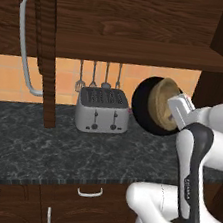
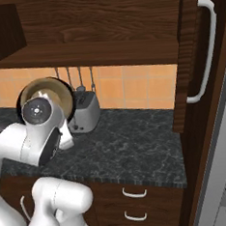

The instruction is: Pick up the bowls on the counter and stack them on top of one another in the open cabinet. Place the smaller bowl on top of the larger bowl.

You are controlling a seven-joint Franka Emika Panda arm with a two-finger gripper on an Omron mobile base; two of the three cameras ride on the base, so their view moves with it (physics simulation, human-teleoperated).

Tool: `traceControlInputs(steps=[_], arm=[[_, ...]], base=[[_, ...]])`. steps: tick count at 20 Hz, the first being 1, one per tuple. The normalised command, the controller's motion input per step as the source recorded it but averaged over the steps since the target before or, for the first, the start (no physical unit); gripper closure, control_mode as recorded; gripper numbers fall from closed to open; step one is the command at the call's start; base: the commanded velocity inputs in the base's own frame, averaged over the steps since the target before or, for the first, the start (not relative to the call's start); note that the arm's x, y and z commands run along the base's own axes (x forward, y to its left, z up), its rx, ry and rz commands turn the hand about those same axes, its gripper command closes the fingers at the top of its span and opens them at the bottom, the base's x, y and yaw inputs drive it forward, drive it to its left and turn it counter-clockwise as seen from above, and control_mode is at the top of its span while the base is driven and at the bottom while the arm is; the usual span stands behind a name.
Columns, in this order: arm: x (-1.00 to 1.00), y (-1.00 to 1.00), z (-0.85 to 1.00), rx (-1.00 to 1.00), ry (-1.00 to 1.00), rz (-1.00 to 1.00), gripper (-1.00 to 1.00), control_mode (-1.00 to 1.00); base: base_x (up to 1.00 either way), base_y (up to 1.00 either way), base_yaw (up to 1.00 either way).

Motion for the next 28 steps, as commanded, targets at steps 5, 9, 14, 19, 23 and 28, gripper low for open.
traceControlInputs(steps=[5, 9, 14, 19, 23, 28], arm=[[0.0, -0.08, 1.0, 0.05, -0.1, -0.2, 1.0, -1.0], [0.39, -0.23, 1.0, 0.0, 0.0, -0.24, 1.0, -1.0], [0.74, -0.16, 0.75, 0.0, 0.0, -0.22, 1.0, -1.0], [0.71, -0.08, 0.15, -0.01, 0.03, -0.05, 1.0, -1.0], [0.59, -0.22, 0.0, 0.0, 0.1, 0.08, 1.0, -1.0], [0.62, -0.17, -0.07, -0.02, 0.07, 0.04, 1.0, -1.0]], base=[[0.0, 0.0, 0.0], [0.0, 0.0, 0.0], [0.0, 0.0, 0.0], [0.0, 0.0, 0.0], [0.0, 0.0, 0.0], [0.0, 0.0, 0.0]])
